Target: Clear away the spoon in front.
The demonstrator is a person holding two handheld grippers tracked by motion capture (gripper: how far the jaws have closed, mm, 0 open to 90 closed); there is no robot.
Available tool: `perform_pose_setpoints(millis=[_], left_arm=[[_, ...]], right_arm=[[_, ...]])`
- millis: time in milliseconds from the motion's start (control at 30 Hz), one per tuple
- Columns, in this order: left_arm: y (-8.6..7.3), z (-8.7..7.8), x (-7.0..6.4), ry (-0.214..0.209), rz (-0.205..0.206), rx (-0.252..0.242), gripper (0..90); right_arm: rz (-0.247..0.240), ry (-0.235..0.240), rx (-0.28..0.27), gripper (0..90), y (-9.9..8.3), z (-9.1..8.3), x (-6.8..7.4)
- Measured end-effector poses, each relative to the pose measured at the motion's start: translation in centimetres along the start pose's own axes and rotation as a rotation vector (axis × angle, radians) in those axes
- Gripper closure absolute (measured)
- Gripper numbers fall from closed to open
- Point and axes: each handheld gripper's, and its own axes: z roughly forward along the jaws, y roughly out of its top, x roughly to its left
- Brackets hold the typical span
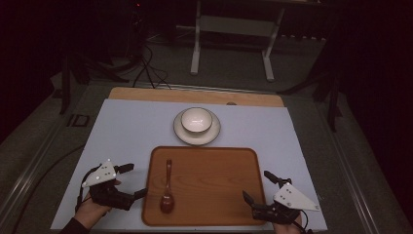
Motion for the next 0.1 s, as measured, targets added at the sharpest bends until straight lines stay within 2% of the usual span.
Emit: perform_pose_setpoints(millis=[100], left_arm=[[-0.05,0.03,0.21,-0.008,-0.007,-0.004,0.5]], right_arm=[[0.0,-0.001,-0.001,10.3,0.01,-0.02,-0.01]])
